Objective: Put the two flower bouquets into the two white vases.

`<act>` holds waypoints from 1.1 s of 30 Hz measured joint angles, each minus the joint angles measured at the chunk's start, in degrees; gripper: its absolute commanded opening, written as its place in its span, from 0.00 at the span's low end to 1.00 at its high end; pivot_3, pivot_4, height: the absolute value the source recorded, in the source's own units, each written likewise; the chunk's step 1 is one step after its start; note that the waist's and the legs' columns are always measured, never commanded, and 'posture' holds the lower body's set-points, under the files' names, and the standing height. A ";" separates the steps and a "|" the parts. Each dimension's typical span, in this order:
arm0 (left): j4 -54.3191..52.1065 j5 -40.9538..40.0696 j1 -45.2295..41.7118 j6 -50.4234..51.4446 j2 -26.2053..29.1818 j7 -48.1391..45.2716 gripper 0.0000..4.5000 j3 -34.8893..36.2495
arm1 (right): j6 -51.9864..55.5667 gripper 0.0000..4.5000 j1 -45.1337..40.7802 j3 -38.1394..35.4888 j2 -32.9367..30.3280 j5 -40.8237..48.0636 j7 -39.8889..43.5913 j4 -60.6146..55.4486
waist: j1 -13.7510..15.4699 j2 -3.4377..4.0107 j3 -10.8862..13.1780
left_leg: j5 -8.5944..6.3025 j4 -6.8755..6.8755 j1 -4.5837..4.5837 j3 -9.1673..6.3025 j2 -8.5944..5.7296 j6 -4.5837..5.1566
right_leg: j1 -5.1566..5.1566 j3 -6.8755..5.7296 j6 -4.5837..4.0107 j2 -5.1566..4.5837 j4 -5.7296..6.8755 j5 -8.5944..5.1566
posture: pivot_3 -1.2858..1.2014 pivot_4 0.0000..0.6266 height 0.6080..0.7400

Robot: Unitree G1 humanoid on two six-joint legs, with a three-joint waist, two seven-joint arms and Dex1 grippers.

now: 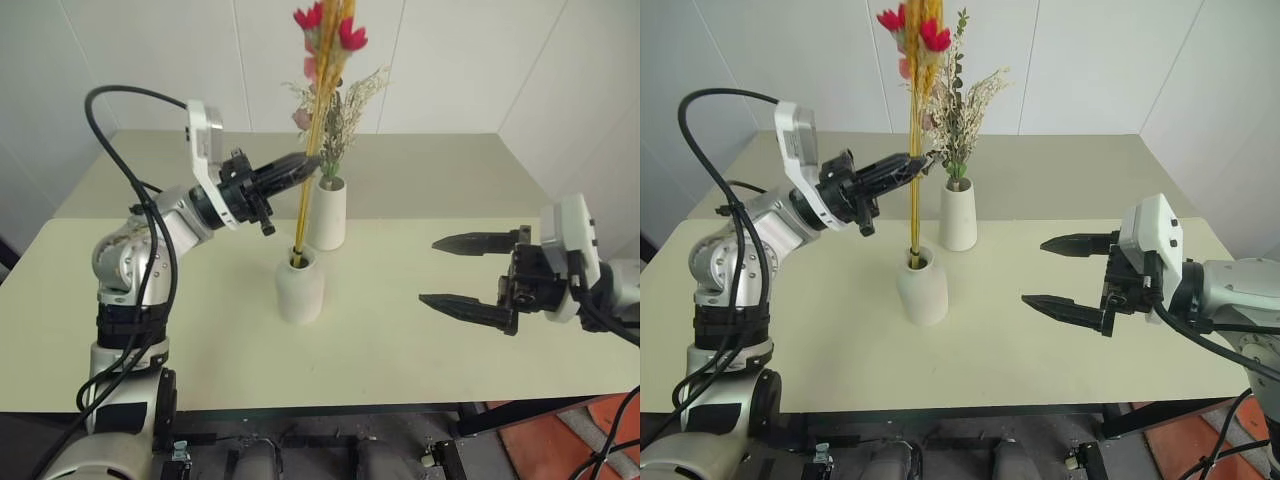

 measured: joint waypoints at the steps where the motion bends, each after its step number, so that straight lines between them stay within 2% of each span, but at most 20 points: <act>1: -0.19 0.00 0.67 -0.18 -0.05 0.02 0.00 0.01 | 0.00 1.00 0.19 -0.03 0.00 0.17 -0.04 -0.01 | 0.00 0.00 0.00 | 0.00 0.00 0.01 0.00 0.00 0.00 | 0.01 0.00 0.00 0.00 0.00 0.00 | 0.52 0.24 1.00; 4: -1.12 -0.16 2.51 0.16 -0.04 0.29 0.15 0.01 | 0.00 1.00 0.38 -0.06 0.00 0.38 -0.11 -0.06 | -0.02 0.00 0.00 | 0.00 0.00 0.01 0.00 0.00 0.00 | 0.00 0.00 0.02 0.00 0.00 -0.01 | 0.52 0.24 1.00; 6: -2.77 -0.68 4.41 1.23 0.57 0.24 0.30 -0.01 | 0.00 1.00 0.46 -0.10 0.00 0.42 -0.14 -0.14 | -0.10 0.00 0.00 | 0.00 -0.01 0.00 0.00 0.01 0.00 | -0.01 0.00 0.02 0.00 0.00 -0.01 | 0.52 0.24 1.00; 11: -8.19 -2.57 11.63 3.69 5.81 0.17 0.66 2.01 | 0.00 1.00 1.00 -0.17 0.00 0.46 -0.05 -0.05 | -0.20 0.00 0.00 | 0.00 -0.04 0.02 0.00 0.03 0.00 | -0.03 0.00 0.03 0.01 0.01 -0.03 | 0.52 0.24 1.00; 16: -11.11 -0.92 17.98 2.80 12.83 -1.72 0.99 3.55 | 0.00 1.00 1.00 -0.02 0.00 0.50 0.55 0.47 | 0.03 0.01 0.00 | 0.00 -0.04 0.04 0.01 0.02 0.00 | -0.02 -0.01 0.01 -0.01 -0.01 -0.05 | 0.52 0.24 1.00; 18: -12.18 1.70 22.26 0.14 18.08 -4.95 0.99 3.66 | 0.00 1.00 1.02 0.00 -0.05 0.62 1.04 0.82 | 0.01 0.00 0.00 | -0.01 -0.10 0.02 0.02 0.03 -0.01 | -0.04 -0.02 -0.14 -0.02 -0.04 -0.13 | 0.52 0.24 1.00; 21: -12.13 4.90 25.37 -3.80 22.35 -7.87 0.99 5.66 | -0.01 1.00 2.54 -0.05 -0.14 0.20 1.93 2.32 | 0.13 0.00 0.00 | -0.01 -0.12 0.01 0.05 0.02 -0.01 | -0.07 -0.03 -0.30 -0.08 -0.05 -0.22 | 0.52 0.24 1.00; 25: -12.26 5.87 28.01 -5.86 25.49 -9.46 0.99 8.51 | -0.15 1.00 3.33 -0.02 -0.13 -1.43 2.14 4.25 | 0.28 0.01 0.00 | -0.01 -0.12 0.02 0.08 0.02 -0.01 | -0.06 -0.04 -0.33 -0.13 -0.07 -0.25 | 0.52 0.24 1.00; 33: -12.80 5.49 36.70 -7.96 31.38 -18.63 0.99 16.07 | -0.40 1.00 3.28 -0.03 -0.09 -3.15 1.91 7.52 | -0.03 0.02 0.00 | -0.01 -0.22 0.02 0.13 0.05 -0.01 | -0.15 -0.03 -0.36 -0.14 -0.08 -0.28 | 0.52 0.24 1.00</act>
